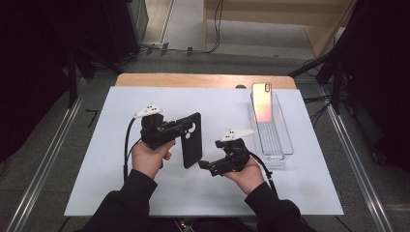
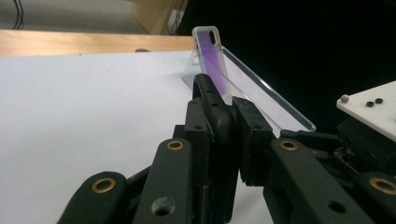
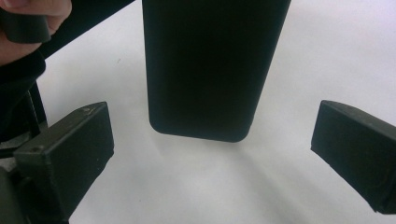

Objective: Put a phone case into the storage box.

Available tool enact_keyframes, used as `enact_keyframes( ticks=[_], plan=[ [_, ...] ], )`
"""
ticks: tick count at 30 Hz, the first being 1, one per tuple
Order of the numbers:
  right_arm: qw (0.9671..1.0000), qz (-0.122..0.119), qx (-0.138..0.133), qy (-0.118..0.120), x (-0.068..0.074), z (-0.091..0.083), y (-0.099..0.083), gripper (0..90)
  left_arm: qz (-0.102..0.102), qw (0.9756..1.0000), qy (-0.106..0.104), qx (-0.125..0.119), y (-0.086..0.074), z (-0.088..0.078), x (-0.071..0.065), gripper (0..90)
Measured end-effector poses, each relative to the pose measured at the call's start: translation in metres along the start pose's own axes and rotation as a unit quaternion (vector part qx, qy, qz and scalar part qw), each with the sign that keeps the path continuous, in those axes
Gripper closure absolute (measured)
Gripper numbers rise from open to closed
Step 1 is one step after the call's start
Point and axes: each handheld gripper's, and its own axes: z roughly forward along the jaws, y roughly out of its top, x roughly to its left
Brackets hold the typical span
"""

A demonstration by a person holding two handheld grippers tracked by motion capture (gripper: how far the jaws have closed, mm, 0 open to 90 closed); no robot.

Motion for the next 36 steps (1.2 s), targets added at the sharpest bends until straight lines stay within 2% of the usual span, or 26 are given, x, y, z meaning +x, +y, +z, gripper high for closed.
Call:
enact_keyframes(
  ticks=[6, 14, 18, 22, 27, 36],
  plan=[
    [0.9999, -0.003, -0.012, -0.006, 0.000, -0.004, 0.001, 0.0, 0.007, 1.0000, 0.000, -0.001, -0.004, 0.003, -0.005, 77.3],
    [0.9995, 0.010, -0.028, -0.007, 0.001, -0.012, 0.009, 0.0, 0.017, 0.9998, -0.007, -0.009, -0.008, 0.005, -0.015, 77.4],
    [0.9987, 0.016, -0.040, -0.026, 0.001, -0.015, 0.015, 0.0, 0.013, 0.9998, -0.009, -0.008, -0.011, 0.007, -0.019, 77.3],
    [0.9982, 0.021, -0.048, -0.027, 0.001, -0.017, 0.019, 0.0, 0.010, 0.9998, -0.010, -0.011, -0.014, 0.008, -0.022, 77.4],
    [0.9978, 0.023, -0.048, -0.039, 0.004, -0.014, 0.024, 0.0, 0.003, 0.9998, -0.016, -0.009, -0.017, 0.010, -0.025, 77.3],
    [0.9970, 0.028, -0.054, -0.048, 0.008, -0.007, 0.029, 0.0, 0.002, 0.9999, -0.013, -0.011, -0.021, 0.007, -0.033, 77.3]
  ],
)
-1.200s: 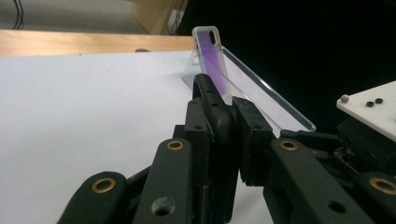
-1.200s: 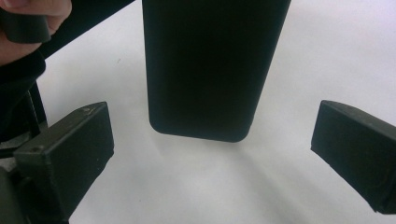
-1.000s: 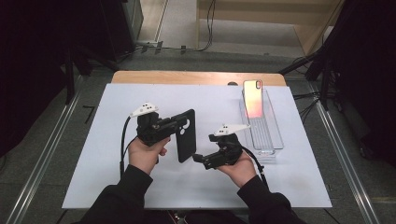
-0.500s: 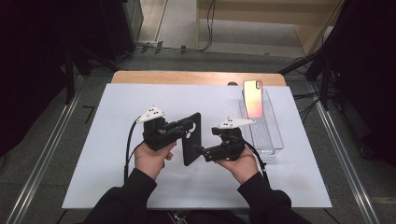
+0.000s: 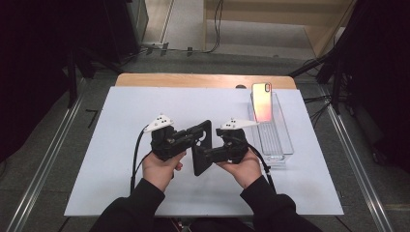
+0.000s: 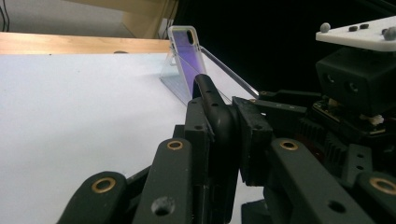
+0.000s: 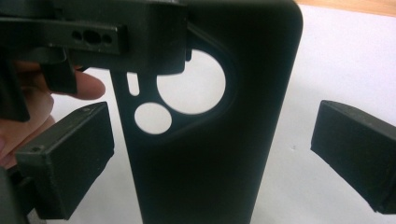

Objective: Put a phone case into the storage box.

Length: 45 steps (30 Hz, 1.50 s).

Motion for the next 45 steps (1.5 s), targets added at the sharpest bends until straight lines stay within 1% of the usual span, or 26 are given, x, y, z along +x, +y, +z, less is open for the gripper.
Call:
enact_keyframes(
  ticks=[5, 6, 7, 10, 11, 12, 17, 19, 20, 22, 23, 25, 28, 30, 31, 34, 36, 38, 40, 43, 44, 45],
  plan=[
    [1.0000, -0.002, 0.000, 0.001, 0.003, 0.003, 0.002, 0.0, -0.001, 1.0000, 0.002, 0.001, -0.003, 0.001, -0.005, 77.3],
    [1.0000, -0.001, 0.000, 0.003, 0.003, 0.004, 0.002, 0.2, -0.002, 1.0000, 0.000, 0.001, -0.003, 0.001, -0.005, 77.3],
    [1.0000, -0.001, -0.001, 0.004, 0.004, 0.004, 0.001, 2.9, -0.004, 1.0000, -0.001, 0.001, -0.003, 0.001, -0.006, 77.3],
    [0.9999, -0.001, 0.001, 0.013, 0.004, 0.005, 0.002, 4.3, -0.007, 1.0000, -0.005, 0.004, -0.005, 0.002, -0.008, 77.3],
    [0.9999, -0.003, 0.000, 0.010, 0.005, 0.005, 0.001, 7.9, -0.005, 1.0000, -0.005, 0.005, -0.005, 0.002, -0.008, 77.3],
    [0.9999, -0.005, -0.004, 0.008, 0.005, 0.005, 0.001, 9.6, -0.005, 1.0000, -0.004, 0.004, -0.005, 0.002, -0.009, 77.2],
    [0.9999, -0.013, -0.008, 0.005, 0.005, 0.003, 0.001, 11.0, -0.012, 0.9999, -0.010, 0.004, -0.005, 0.002, -0.008, 77.0],
    [0.9998, -0.014, -0.010, 0.005, 0.005, 0.003, 0.001, 11.4, -0.015, 0.9998, -0.010, 0.007, -0.004, 0.001, -0.008, 76.2],
    [0.9998, -0.015, -0.010, 0.002, 0.006, 0.002, 0.001, 11.5, -0.016, 0.9999, -0.006, 0.003, -0.003, 0.001, -0.008, 73.3],
    [0.9998, -0.017, -0.013, -0.002, 0.006, 0.002, 0.001, 11.6, -0.022, 0.9997, -0.006, 0.003, -0.001, -0.001, -0.007, 60.2],
    [0.9998, -0.016, -0.012, -0.002, 0.005, 0.002, 0.001, 11.6, -0.024, 0.9997, 0.000, 0.003, 0.001, -0.003, -0.007, 57.9],
    [0.9998, -0.014, -0.010, -0.004, 0.003, 0.002, 0.000, 11.6, -0.020, 0.9998, 0.006, 0.001, 0.004, -0.006, -0.007, 54.4],
    [0.9999, -0.011, -0.005, -0.007, -0.001, 0.003, -0.001, 11.7, -0.029, 0.9996, 0.002, 0.000, 0.007, -0.010, -0.005, 50.2],
    [0.9999, -0.010, -0.002, -0.011, -0.003, 0.003, -0.002, 11.7, -0.025, 0.9997, 0.004, -0.002, 0.009, -0.013, -0.004, 48.8],
    [0.9999, -0.009, -0.001, -0.011, -0.004, 0.003, -0.002, 11.6, -0.024, 0.9997, 0.003, -0.005, 0.010, -0.014, -0.004, 48.8],
    [0.9999, -0.007, -0.001, -0.016, -0.007, 0.003, -0.003, 11.7, -0.033, 0.9994, 0.004, -0.005, 0.012, -0.018, 0.001, 48.8],
    [0.9999, -0.008, -0.002, -0.015, -0.010, 0.001, -0.003, 11.7, -0.035, 0.9994, 0.005, -0.004, 0.013, -0.021, 0.004, 47.9],
    [0.9998, -0.009, -0.003, -0.017, -0.012, -0.001, -0.002, 11.7, -0.039, 0.9992, 0.000, 0.002, 0.014, -0.022, 0.009, 46.2],
    [0.9998, -0.013, -0.002, -0.015, -0.015, -0.002, -0.001, 11.7, -0.040, 0.9991, 0.000, 0.013, 0.014, -0.023, 0.014, 44.6],
    [0.9999, -0.017, 0.000, -0.003, -0.018, -0.005, -0.001, 11.7, -0.041, 0.9985, -0.007, 0.036, 0.013, -0.023, 0.022, 40.8],
    [0.9998, -0.018, 0.003, -0.002, -0.019, -0.005, 0.000, 11.8, -0.042, 0.9981, -0.004, 0.045, 0.013, -0.023, 0.024, 39.9],
    [0.9998, -0.019, 0.004, 0.001, -0.020, -0.006, 0.000, 11.8, -0.041, 0.9981, -0.002, 0.046, 0.012, -0.024, 0.025, 39.9]
  ],
)
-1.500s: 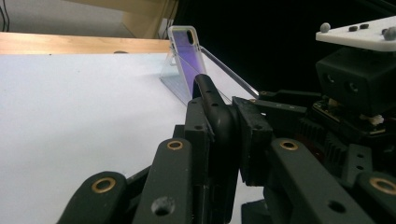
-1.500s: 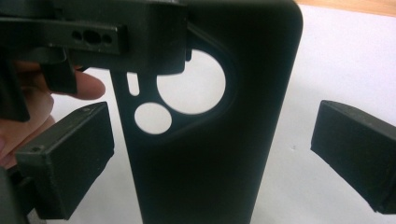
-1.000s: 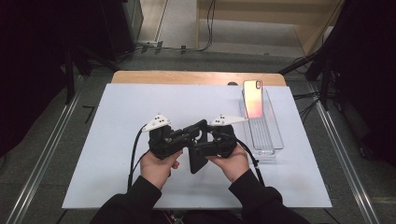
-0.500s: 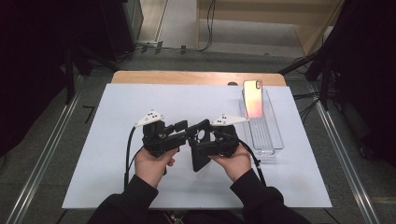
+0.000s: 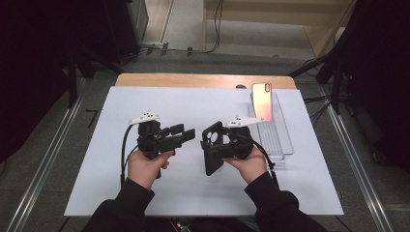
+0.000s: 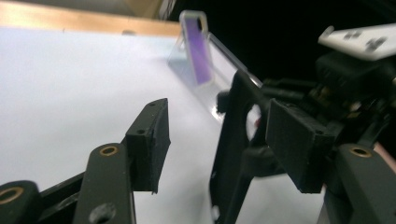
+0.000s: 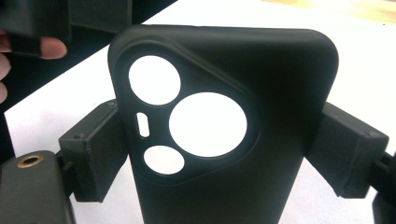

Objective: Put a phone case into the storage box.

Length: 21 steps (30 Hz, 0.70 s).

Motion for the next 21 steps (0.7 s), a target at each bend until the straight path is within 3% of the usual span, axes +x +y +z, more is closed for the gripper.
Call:
enact_keyframes(
  ticks=[2, 4, 7, 13, 21],
  plan=[
    [1.0000, -0.005, 0.000, 0.006, -0.002, -0.001, 0.000, 11.8, 0.003, 1.0000, -0.008, 0.004, -0.001, -0.001, 0.004, 38.0],
    [0.9999, -0.010, 0.000, 0.012, -0.003, -0.003, 0.001, 11.7, 0.003, 0.9994, -0.021, 0.028, -0.002, 0.000, 0.009, 35.5],
    [0.9997, -0.017, -0.002, 0.019, -0.004, -0.006, 0.002, 11.7, 0.017, 0.9982, -0.020, 0.054, -0.006, 0.001, 0.012, 33.3],
    [0.9989, -0.028, 0.003, 0.038, -0.006, -0.011, 0.003, 11.7, 0.045, 0.9953, -0.025, 0.082, -0.016, 0.001, 0.016, 33.1],
    [0.9967, -0.058, 0.004, 0.058, -0.006, -0.019, 0.006, 11.7, 0.085, 0.9892, -0.031, 0.116, -0.027, -0.005, 0.022, 33.2]
  ],
)
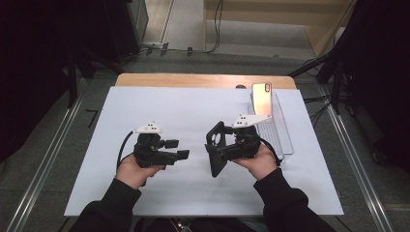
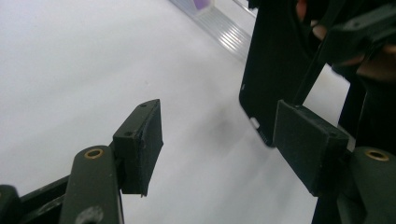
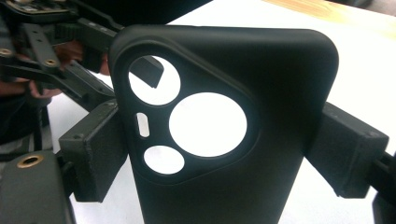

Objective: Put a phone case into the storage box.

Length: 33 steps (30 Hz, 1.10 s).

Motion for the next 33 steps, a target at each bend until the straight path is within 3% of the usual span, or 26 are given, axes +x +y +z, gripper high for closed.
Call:
enact_keyframes(
  ticks=[6, 11, 21, 33],
  plan=[
    [0.9999, -0.005, 0.006, 0.011, 0.000, -0.004, 0.001, 11.7, 0.020, 0.9995, -0.013, 0.020, -0.008, -0.002, 0.003, 33.1],
    [0.9998, 0.001, 0.008, 0.017, -0.002, -0.007, 0.000, 11.8, 0.051, 0.9979, -0.014, 0.038, -0.015, -0.003, 0.003, 31.2],
    [0.9997, 0.004, 0.013, 0.019, -0.009, -0.018, 0.000, 11.8, 0.055, 0.9974, -0.011, 0.046, -0.029, -0.011, 0.008, 31.2],
    [0.9997, 0.013, 0.008, 0.020, -0.013, -0.033, 0.007, 11.9, 0.038, 0.9978, -0.003, 0.055, -0.048, -0.023, 0.012, 31.2]
  ],
)
